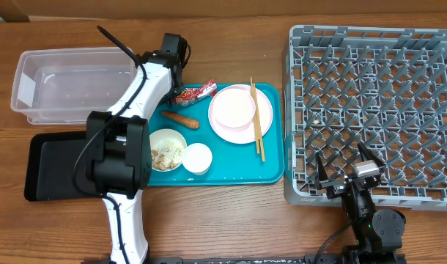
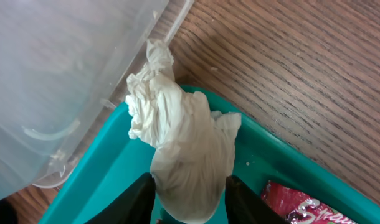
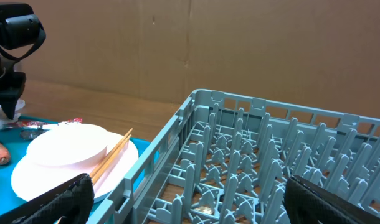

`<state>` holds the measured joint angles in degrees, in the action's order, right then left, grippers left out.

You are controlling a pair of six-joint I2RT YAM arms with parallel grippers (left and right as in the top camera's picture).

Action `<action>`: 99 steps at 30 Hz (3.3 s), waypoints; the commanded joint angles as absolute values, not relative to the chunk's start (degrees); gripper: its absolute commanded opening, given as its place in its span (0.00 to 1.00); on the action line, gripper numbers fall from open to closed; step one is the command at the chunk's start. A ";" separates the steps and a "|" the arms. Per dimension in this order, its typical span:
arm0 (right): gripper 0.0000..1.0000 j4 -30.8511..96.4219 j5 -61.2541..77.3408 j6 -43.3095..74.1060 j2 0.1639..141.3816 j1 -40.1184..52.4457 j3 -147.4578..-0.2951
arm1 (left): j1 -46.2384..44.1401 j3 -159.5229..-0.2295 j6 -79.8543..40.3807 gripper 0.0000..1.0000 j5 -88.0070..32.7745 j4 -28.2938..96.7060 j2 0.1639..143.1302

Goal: Sort waste into correct bins and load items into the dishwasher
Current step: 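Move the left gripper to the white tissue and grasp it, then carry the tissue with the left gripper into the clear bin and release, then reach the left gripper to the red snack wrapper and grasp it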

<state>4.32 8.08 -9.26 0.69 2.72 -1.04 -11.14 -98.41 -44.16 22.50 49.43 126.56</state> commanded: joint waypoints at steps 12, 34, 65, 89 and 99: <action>1.00 4.01 7.70 -9.19 0.23 2.55 -0.47 | -11.27 -95.11 -43.66 0.49 24.45 48.12 127.24; 1.00 4.01 7.70 -9.19 0.23 2.55 -0.47 | -12.23 -113.56 -36.10 0.04 17.85 64.36 126.52; 1.00 4.01 7.70 -9.19 0.23 2.55 -0.47 | 11.66 -130.30 -32.73 0.04 15.27 81.76 126.67; 1.00 4.01 7.70 -9.19 0.23 2.55 -0.47 | 18.28 -120.68 -22.59 0.53 12.82 68.45 126.63; 1.00 4.01 7.70 -9.19 0.23 2.55 -0.47 | 11.09 -141.45 -12.21 0.29 -15.31 78.54 126.63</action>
<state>4.34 8.10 -9.26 0.69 2.72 -1.04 15.57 -134.87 -18.22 -0.91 76.79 126.78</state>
